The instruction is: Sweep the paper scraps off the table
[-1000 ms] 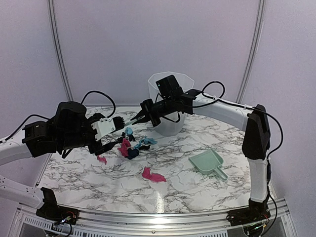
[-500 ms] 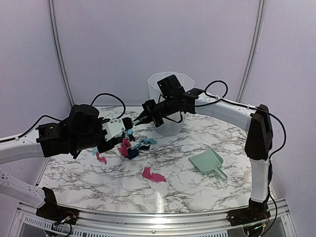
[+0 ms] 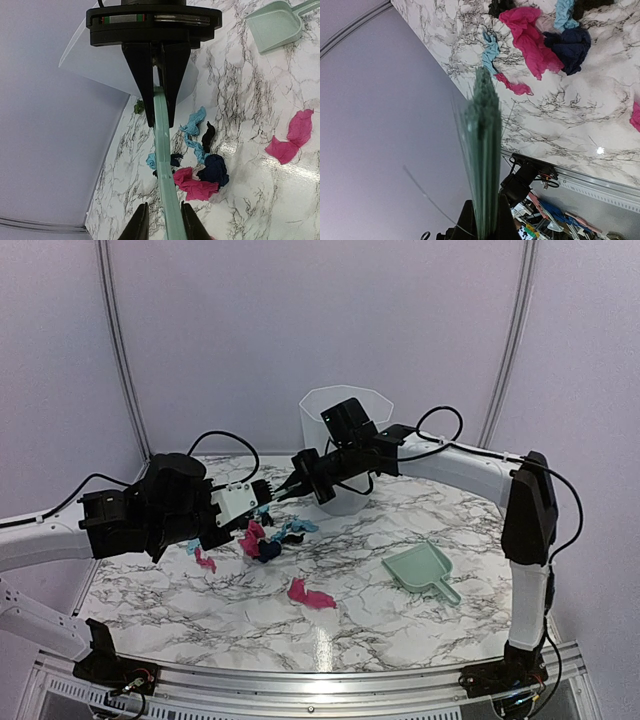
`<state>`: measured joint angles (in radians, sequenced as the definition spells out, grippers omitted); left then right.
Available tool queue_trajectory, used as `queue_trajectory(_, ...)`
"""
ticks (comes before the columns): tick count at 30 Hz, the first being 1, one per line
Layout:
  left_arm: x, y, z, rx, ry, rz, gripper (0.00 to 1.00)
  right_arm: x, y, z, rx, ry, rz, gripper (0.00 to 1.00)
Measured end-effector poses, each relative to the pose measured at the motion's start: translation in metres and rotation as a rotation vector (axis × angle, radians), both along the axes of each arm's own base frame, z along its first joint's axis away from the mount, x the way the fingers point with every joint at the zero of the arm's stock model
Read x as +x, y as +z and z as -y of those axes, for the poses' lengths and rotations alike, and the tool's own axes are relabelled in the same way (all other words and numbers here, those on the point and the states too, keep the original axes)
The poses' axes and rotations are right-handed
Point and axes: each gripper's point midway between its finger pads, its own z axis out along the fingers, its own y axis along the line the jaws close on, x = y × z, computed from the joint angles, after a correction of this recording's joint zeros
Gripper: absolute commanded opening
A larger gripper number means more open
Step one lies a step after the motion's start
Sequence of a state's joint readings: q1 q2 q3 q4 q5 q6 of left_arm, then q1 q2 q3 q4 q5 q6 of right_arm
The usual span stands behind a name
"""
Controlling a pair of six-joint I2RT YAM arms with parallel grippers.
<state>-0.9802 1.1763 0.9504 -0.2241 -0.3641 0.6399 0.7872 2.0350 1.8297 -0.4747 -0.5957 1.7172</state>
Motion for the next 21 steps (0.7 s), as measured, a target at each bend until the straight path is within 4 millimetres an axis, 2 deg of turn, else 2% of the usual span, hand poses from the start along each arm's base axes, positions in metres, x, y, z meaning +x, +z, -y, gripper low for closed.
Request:
queue_trajectory(5, 0.001, 0.0, 0.0, 0.0, 0.005, 0.002, 0.27, 0.0, 0.001, 0.0, 0.005, -0.003, 0.004, 0.0)
queue_trajectory(12, 0.001, -0.002, -0.001, -0.001, 0.015, -0.002, 0.24, 0.0, -0.003, 0.0, 0.013, -0.004, -0.003, 0.0)
queue_trajectory(21, 0.0, -0.013, -0.001, 0.0, 0.018, -0.028, 0.28, -0.003, -0.011, 0.003, 0.016, -0.016, -0.029, 0.0)
